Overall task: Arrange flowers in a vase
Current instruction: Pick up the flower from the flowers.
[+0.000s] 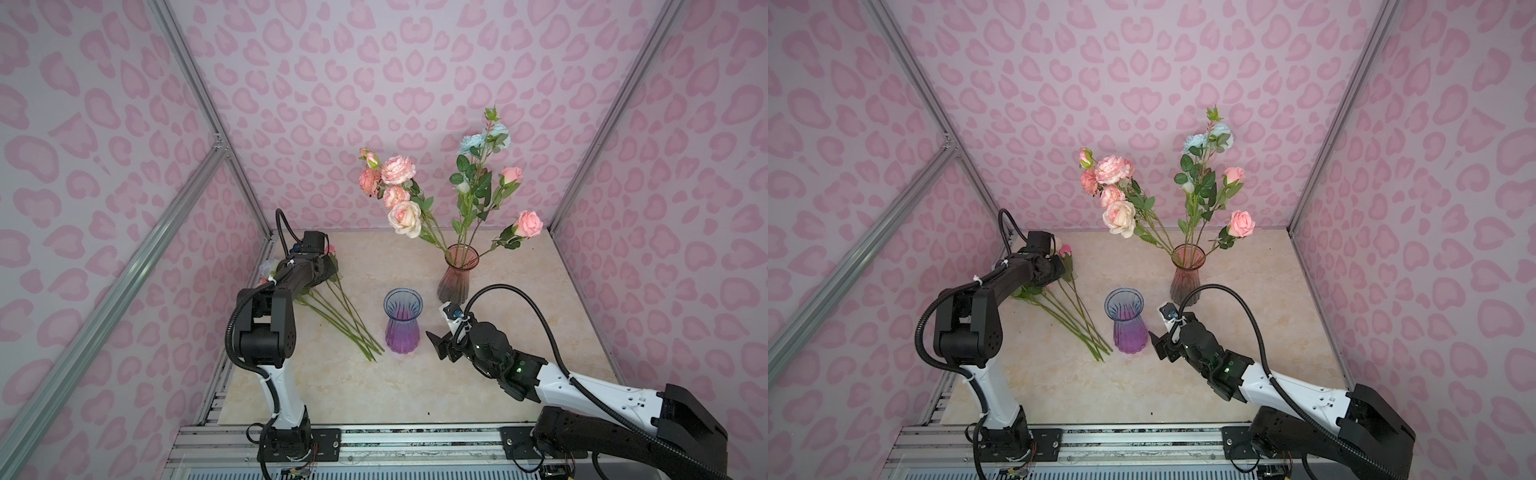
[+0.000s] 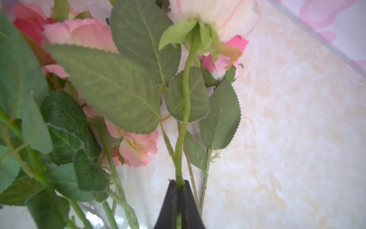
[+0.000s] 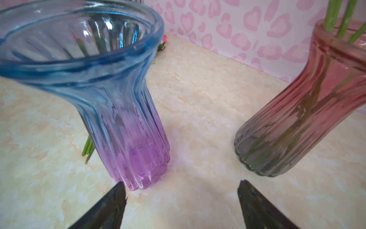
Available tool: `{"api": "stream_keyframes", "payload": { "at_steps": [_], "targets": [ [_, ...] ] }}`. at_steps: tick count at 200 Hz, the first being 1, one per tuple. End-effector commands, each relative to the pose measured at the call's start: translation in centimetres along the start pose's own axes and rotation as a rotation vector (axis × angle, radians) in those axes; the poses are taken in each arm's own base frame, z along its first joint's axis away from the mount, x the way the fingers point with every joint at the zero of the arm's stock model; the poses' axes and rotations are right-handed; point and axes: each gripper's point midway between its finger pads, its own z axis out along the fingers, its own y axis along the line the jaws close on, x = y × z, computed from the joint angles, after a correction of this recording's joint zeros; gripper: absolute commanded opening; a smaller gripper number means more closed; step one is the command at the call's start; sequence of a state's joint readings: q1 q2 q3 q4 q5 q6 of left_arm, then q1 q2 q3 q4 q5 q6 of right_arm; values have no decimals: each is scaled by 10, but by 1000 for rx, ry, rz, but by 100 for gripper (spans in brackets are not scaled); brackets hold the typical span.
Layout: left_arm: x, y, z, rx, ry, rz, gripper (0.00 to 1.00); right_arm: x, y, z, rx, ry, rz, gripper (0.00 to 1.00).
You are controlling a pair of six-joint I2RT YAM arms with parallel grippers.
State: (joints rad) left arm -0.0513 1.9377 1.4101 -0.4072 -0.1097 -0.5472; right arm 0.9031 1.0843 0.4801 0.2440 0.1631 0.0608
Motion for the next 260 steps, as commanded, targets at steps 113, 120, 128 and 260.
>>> {"api": "stream_keyframes", "payload": {
  "at_steps": [113, 120, 128, 260],
  "targets": [
    [-48, -12, -182, 179, -295, 137, 3, -10, -3, -9, 3, -53, 21, 90],
    [-50, -15, -199, 213, -329, 157, 3, -12, -4, -11, 4, -58, 24, 90],
    [-54, -17, -224, 251, -383, 170, 3, -14, -5, -12, 8, -67, 30, 90],
    [-11, -32, -538, 1023, -1073, 232, 3, -24, -26, -21, 114, -135, 125, 90]
  ]
}}
